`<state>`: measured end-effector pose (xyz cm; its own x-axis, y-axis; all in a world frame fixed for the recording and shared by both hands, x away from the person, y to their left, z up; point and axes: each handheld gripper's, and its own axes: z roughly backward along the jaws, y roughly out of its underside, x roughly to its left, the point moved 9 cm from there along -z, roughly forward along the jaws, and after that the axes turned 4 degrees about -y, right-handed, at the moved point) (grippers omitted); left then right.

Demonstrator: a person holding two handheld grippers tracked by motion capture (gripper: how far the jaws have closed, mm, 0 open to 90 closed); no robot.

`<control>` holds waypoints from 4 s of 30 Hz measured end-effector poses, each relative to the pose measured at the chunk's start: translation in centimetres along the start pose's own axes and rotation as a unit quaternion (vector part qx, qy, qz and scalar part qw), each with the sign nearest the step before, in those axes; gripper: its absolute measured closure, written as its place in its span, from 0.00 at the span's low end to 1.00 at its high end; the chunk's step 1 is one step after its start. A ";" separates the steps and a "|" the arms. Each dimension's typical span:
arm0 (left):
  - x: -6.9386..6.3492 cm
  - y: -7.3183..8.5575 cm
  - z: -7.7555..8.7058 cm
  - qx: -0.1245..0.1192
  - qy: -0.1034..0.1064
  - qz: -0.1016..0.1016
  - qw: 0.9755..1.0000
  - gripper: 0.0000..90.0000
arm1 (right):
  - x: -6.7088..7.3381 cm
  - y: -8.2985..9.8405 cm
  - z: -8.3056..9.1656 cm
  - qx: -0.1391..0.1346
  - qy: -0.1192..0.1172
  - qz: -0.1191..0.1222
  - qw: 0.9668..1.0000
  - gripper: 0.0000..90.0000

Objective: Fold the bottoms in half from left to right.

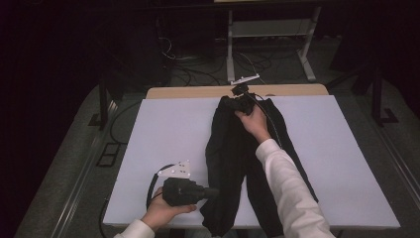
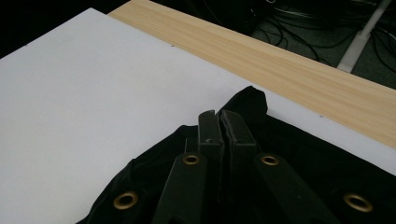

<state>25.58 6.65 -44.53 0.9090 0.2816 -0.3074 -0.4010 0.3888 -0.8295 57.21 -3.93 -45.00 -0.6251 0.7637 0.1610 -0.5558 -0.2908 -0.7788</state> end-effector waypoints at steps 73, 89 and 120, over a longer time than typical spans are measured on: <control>-4.6 -5.9 -14.6 0.019 0.083 -0.024 0.996 0.99 | -10.9 2.5 5.0 0.045 0.032 -0.012 0.998 0.95; -4.6 -6.4 -17.3 0.022 0.089 -0.011 0.996 0.99 | -13.3 4.0 5.9 0.049 0.049 -0.013 0.998 0.95; -4.0 -6.8 -20.4 0.018 0.096 0.019 0.995 0.99 | -15.2 5.2 5.5 0.055 0.069 -0.016 0.996 0.95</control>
<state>27.03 -15.04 -47.22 0.8968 0.1258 -0.4241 -0.4359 0.4139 -0.7991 60.81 -20.25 -48.19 -0.5284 0.8438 0.0939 -0.6362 -0.3203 -0.7019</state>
